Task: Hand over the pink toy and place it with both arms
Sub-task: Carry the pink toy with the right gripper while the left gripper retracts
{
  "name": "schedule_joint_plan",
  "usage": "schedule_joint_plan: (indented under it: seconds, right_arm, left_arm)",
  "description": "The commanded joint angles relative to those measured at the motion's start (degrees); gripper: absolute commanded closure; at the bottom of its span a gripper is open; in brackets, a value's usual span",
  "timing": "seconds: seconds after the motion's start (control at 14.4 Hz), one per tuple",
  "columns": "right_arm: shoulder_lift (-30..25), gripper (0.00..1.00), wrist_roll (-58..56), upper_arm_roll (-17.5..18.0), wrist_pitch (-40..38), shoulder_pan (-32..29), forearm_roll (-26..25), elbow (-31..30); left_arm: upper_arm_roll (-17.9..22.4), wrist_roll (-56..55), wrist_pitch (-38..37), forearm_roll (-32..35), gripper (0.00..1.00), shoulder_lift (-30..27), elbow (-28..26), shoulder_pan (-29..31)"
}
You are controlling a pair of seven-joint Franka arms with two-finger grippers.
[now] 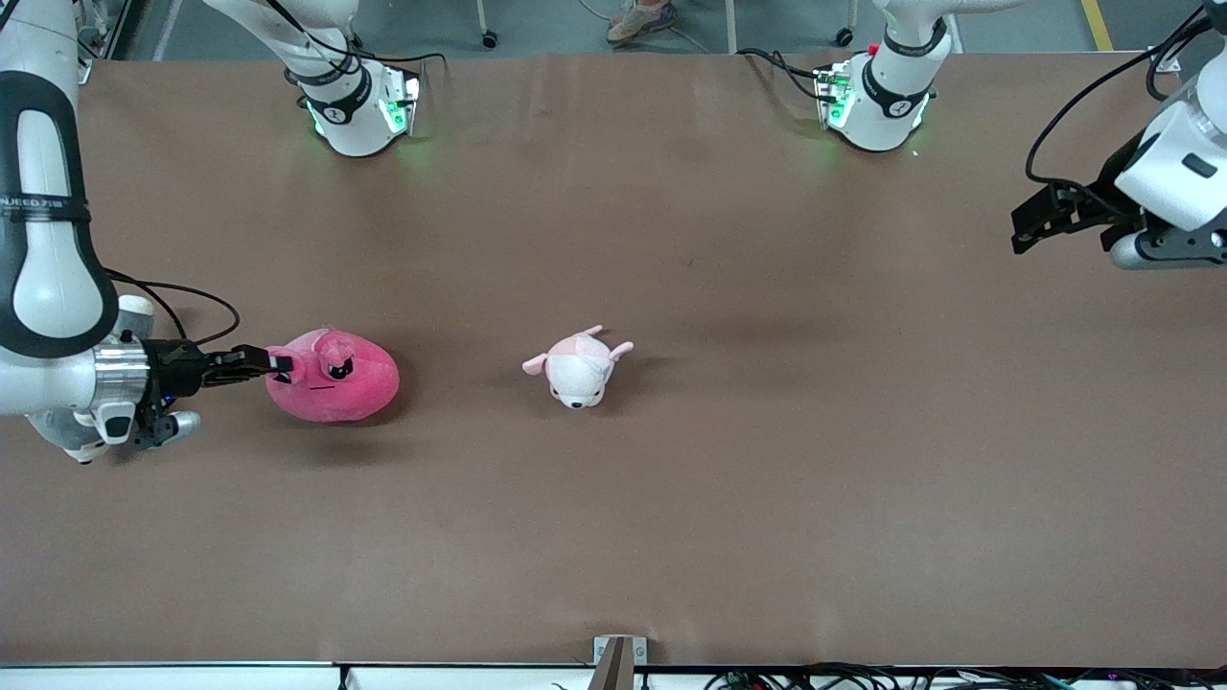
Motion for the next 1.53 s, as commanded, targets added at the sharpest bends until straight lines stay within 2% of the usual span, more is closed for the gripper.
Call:
schedule_joint_plan:
  seconds: [0.0, 0.42, 0.69, 0.76, 0.9, 0.97, 1.25, 1.46]
  right_arm:
    - [1.28, 0.98, -1.2, 0.79, -1.1, -0.97, 0.92, 0.85]
    - [2.33, 0.98, -3.13, 0.79, -0.92, -1.41, 0.84, 0.93]
    - [3.04, 0.93, -3.31, 0.7, -0.75, -1.58, 0.57, 0.94]
    - [3.04, 0.87, -3.22, 0.7, -0.66, -1.58, 0.31, 0.94]
    - [2.86, 0.1, -2.78, 0.61, -0.22, -1.67, 0.22, 1.11]
    - [2.77, 0.0, -2.69, 0.61, -0.65, -1.84, 0.13, 1.98]
    - [1.72, 0.0, 3.27, 0.61, -1.36, -3.42, -0.65, 7.07]
    - [0.58, 0.0, 4.33, 0.61, -6.62, -4.39, -3.81, 11.82]
  left_arm:
    - [0.32, 1.04, -0.38, -0.68, 0.0, -1.79, -1.81, -0.65]
    - [0.4, 1.3, -0.29, -0.94, 0.0, -1.79, -1.2, -0.03]
    - [0.93, 6.29, -0.46, -1.12, 0.0, -2.75, -1.28, 0.49]
    - [0.93, 7.88, -0.64, -1.12, 0.0, -2.84, -1.19, 0.84]
    - [0.84, 7.29, -0.82, -1.12, 0.0, -2.84, -1.11, 1.2]
    - [0.75, 6.84, -0.82, -1.03, 0.0, -2.75, -1.11, 1.11]
    - [0.58, 6.75, -0.73, -0.94, 0.0, -2.75, -0.84, 1.11]
    - [0.23, 6.75, -0.82, -0.5, 0.0, -2.84, -1.02, 1.02]
